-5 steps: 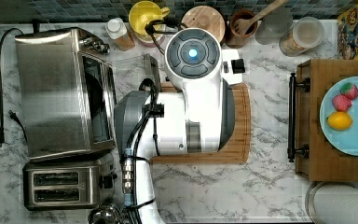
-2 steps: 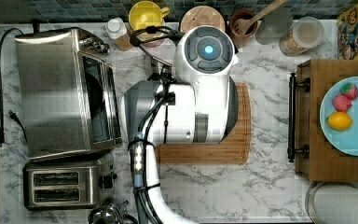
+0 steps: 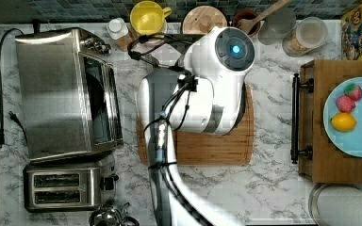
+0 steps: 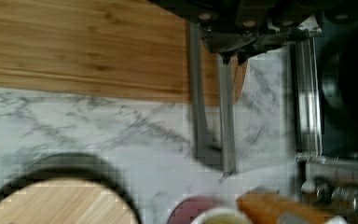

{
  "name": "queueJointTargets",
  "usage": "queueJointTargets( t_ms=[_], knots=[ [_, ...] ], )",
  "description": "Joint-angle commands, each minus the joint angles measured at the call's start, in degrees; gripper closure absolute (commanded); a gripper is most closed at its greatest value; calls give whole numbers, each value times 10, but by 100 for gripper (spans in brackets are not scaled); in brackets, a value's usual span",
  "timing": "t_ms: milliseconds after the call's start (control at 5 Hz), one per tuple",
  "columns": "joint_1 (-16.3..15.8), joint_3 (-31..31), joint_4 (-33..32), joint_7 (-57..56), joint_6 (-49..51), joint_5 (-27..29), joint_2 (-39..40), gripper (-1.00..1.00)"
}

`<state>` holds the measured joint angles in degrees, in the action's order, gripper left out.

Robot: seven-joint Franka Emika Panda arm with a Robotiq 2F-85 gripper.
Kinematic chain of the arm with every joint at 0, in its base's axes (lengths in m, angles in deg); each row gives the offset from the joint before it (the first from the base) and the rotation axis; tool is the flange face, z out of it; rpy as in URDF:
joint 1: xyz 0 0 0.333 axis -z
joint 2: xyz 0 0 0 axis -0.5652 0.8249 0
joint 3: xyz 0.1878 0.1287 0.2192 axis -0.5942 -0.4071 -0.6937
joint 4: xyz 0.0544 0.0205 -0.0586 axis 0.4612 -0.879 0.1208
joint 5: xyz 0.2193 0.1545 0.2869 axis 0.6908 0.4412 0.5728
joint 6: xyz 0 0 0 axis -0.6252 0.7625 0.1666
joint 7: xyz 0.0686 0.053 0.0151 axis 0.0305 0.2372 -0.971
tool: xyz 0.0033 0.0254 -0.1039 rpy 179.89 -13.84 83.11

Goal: Close the oven.

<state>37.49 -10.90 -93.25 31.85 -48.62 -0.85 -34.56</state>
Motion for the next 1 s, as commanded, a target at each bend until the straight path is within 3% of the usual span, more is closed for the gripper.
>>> queueJointTargets(
  t_ms=[200,1000],
  knots=[
    [31,9,-50,-99,11,90,66,100],
    [60,-22,-64,-256,-58,208,123,100]
  ],
)
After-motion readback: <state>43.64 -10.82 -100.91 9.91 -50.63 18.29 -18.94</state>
